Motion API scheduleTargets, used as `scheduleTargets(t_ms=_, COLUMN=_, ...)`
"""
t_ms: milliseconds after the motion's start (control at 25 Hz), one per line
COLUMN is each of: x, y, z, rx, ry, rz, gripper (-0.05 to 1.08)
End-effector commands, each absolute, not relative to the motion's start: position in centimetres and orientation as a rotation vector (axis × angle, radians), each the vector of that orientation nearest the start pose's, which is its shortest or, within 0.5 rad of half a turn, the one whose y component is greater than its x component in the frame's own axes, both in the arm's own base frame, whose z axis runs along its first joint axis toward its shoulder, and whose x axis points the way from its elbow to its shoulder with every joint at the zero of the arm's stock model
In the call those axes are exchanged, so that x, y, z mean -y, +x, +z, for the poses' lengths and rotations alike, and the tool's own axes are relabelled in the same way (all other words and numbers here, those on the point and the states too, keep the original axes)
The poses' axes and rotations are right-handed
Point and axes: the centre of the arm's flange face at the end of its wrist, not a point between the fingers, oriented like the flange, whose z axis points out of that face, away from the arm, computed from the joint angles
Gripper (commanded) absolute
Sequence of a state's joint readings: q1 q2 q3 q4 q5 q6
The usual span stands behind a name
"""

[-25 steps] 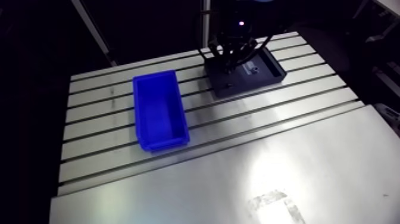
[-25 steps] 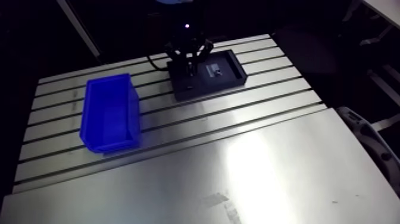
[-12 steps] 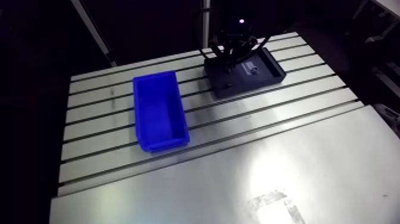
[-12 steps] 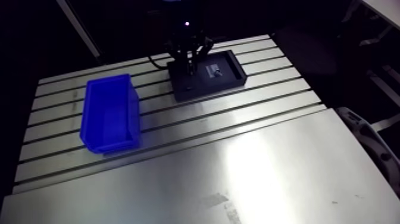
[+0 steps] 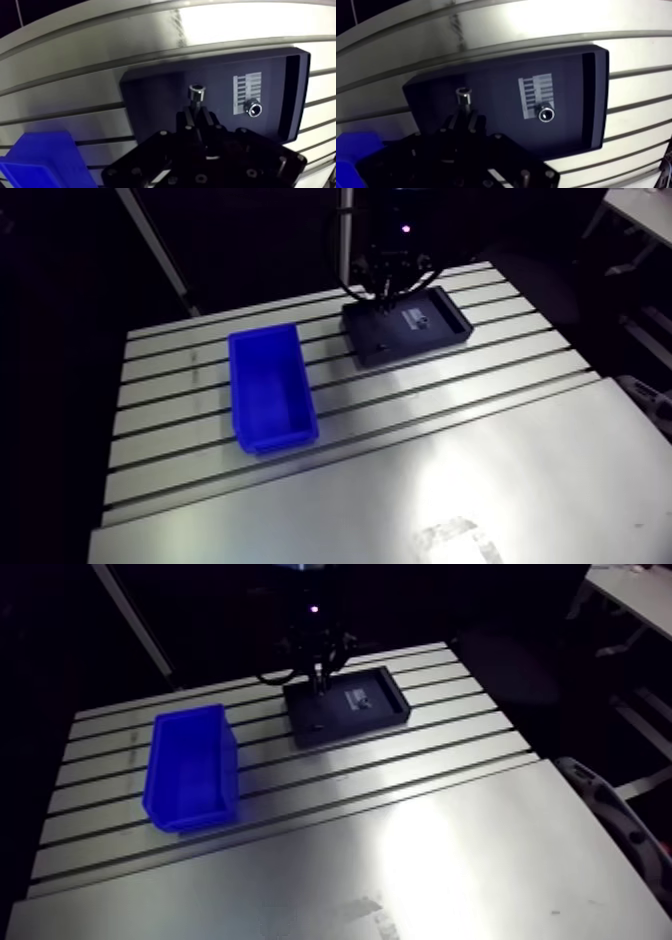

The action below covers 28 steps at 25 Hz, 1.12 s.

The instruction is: Pick up the M10 bolt from the tray and put it into the blue bin.

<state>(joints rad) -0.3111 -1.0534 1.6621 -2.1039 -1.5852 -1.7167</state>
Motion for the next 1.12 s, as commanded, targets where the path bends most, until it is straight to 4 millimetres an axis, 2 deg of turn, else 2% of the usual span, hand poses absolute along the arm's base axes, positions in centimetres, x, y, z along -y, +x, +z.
scheduleTargets(t_ms=40, x=-5.7, y=-61.6, z=22.6, rx=-3.045, ry=0.199, rz=-0.018, gripper=1.02)
scheduleTargets(t_ms=200, x=-5.1, y=-60.2, z=25.8, rx=-3.046, ry=0.073, rz=-0.026, gripper=1.05)
scheduleTargets(t_ms=320, x=-3.8, y=-58.7, z=30.2, rx=-3.063, ry=-0.110, rz=-0.026, gripper=1.06)
scheduleTargets(t_ms=400, x=-1.8, y=-57.9, z=33.1, rx=-3.048, ry=-0.297, rz=-0.027, gripper=1.05)
scheduleTargets(t_ms=440, x=-1.6, y=-57.7, z=34.0, rx=-3.026, ry=-0.392, rz=-0.037, gripper=1.05)
scheduleTargets(t_ms=560, x=-1.1, y=-57.0, z=36.2, rx=-2.967, ry=-0.614, rz=-0.061, gripper=1.04)
scheduleTargets(t_ms=720, x=1.9, y=-56.6, z=39.1, rx=-2.850, ry=-1.012, rz=-0.094, gripper=1.01)
scheduleTargets(t_ms=840, x=6.2, y=-56.5, z=40.4, rx=-2.721, ry=-1.340, rz=-0.108, gripper=1.01)
scheduleTargets(t_ms=920, x=8.3, y=-56.3, z=40.7, rx=-2.617, ry=-1.554, rz=-0.102, gripper=1.02)
scheduleTargets(t_ms=1000, x=10.8, y=-55.8, z=40.4, rx=-2.485, ry=-1.753, rz=-0.101, gripper=1.03)
scheduleTargets(t_ms=1120, x=13.5, y=-54.9, z=39.3, rx=-2.356, ry=-1.907, rz=-0.106, gripper=1.04)
